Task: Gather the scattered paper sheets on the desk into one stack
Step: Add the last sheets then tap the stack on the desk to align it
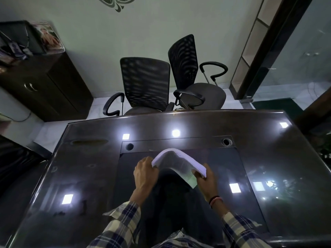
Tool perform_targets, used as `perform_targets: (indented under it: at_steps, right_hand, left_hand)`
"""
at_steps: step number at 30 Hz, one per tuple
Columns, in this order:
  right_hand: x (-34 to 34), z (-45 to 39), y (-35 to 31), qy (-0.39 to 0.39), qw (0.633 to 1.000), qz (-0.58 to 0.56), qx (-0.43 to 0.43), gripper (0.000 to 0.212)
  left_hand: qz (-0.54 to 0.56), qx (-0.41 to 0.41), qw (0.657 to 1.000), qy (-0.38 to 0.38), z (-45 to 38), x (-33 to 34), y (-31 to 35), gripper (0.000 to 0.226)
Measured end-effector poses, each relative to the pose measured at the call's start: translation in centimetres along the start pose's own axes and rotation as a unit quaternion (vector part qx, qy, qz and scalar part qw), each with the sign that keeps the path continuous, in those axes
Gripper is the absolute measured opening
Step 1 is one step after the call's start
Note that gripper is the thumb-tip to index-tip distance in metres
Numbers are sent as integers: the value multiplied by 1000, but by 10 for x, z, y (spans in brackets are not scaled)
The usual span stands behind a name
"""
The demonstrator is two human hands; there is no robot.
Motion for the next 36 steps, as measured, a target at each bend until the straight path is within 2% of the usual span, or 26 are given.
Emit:
perform_targets:
  at_steps: [5, 8, 11, 13, 16, 19, 22, 27, 32, 34, 36]
  right_hand:
    - [7, 4, 4, -57, 998, 35, 13, 17]
    - [4, 0, -6, -67, 997, 37, 14, 38]
    - [0, -6, -15, -74, 993, 83, -43, 56]
    - [-1, -9, -21, -84, 973, 178, -117, 63]
    - [0, -12, -22, -96, 910, 351, -199, 64]
    - [1, -11, -32, -79, 884, 409, -213, 65]
    - [5, -14, -34, -56, 875, 431, -213, 62]
    - [17, -17, -47, -61, 861, 475, -172, 63]
    - [33, -19, -56, -39, 817, 540, -199, 70]
    - [40, -18, -56, -61, 801, 563, -193, 78]
    - [43, -17, -59, -62, 805, 563, -174, 83]
  left_hand:
    - [-13, -25, 997, -73, 12, 16, -21, 10]
    - [-24, 4, 996, -83, 7, 16, -27, 17]
    - [-86, 71, 992, -68, 1, 15, -27, 43]
    - [-148, 122, 979, -72, -2, 17, -23, 64]
    - [-214, 177, 957, -89, 0, 25, -19, 75]
    - [-219, 171, 957, -84, -1, 30, -13, 68]
    - [-183, 149, 966, -103, -10, 37, 1, 48]
    - [-204, 167, 955, -135, -27, 43, 18, 23]
    - [-206, 181, 952, -138, -30, 44, 12, 17]
    - [-206, 182, 951, -141, -30, 44, 12, 21]
    - [-205, 179, 951, -145, -30, 45, 13, 27]
Point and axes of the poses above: each hand's wrist, its own z-axis away from the middle knuckle, its own x-axis out of the palm, y = z × x, the point moved 1 cm from there along -z, towards the middle knuckle, and after that the axes turned 5 degrees about z, right-handed, at the moved point
